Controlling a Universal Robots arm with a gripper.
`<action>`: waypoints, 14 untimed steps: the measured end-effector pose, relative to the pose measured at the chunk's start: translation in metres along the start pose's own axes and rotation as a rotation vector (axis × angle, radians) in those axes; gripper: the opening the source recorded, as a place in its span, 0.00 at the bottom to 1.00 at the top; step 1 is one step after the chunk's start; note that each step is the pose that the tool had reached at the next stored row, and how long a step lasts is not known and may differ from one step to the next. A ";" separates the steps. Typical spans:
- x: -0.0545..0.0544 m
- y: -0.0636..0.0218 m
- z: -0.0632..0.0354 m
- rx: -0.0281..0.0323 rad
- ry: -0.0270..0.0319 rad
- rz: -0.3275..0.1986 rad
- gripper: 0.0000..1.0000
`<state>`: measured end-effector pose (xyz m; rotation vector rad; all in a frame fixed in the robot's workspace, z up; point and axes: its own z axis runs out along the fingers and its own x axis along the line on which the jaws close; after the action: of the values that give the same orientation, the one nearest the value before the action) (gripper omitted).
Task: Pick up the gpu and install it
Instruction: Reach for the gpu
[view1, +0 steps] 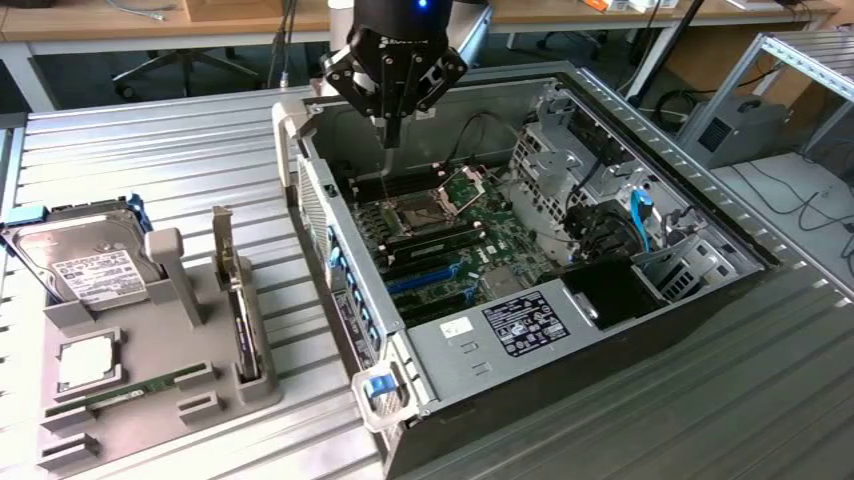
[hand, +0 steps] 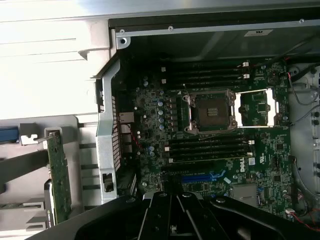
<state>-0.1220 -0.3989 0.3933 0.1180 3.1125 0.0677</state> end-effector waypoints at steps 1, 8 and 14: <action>0.000 0.0000 0.0000 0.0000 -0.0001 0.000 0.11; 0.010 -0.0007 -0.0003 0.0000 0.0000 0.000 0.11; 0.020 -0.0015 -0.0006 0.0001 0.0000 0.000 0.11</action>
<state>-0.1423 -0.3989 0.3933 0.1179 3.1125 0.0675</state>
